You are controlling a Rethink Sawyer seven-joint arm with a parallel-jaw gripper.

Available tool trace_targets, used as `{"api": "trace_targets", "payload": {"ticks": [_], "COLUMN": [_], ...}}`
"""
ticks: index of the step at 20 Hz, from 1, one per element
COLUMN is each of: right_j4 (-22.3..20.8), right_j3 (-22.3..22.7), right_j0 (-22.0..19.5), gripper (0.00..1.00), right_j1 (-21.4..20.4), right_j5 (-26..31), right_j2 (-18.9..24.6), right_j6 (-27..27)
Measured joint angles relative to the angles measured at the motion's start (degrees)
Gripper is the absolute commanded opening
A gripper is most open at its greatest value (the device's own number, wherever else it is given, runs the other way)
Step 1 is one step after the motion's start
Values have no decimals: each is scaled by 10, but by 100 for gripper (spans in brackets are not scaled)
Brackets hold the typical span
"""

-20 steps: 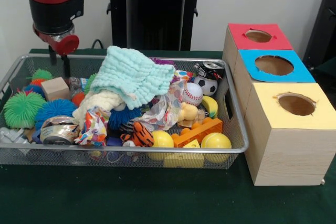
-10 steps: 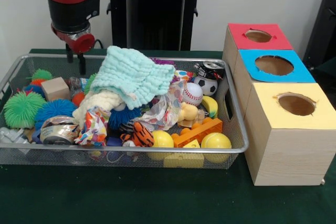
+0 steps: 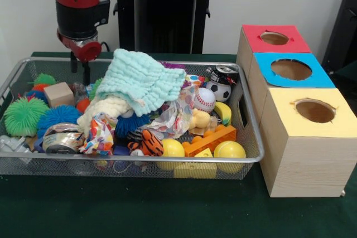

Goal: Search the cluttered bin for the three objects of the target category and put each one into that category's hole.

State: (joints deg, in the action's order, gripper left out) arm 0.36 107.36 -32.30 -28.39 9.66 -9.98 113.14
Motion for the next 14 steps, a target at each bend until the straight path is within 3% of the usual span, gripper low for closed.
{"api": "trace_targets", "payload": {"ticks": [14], "right_j4": [20], "right_j3": [16], "right_j0": [0], "gripper": [100], "right_j1": [1], "right_j5": [-28], "right_j2": [0], "right_j6": [0]}}
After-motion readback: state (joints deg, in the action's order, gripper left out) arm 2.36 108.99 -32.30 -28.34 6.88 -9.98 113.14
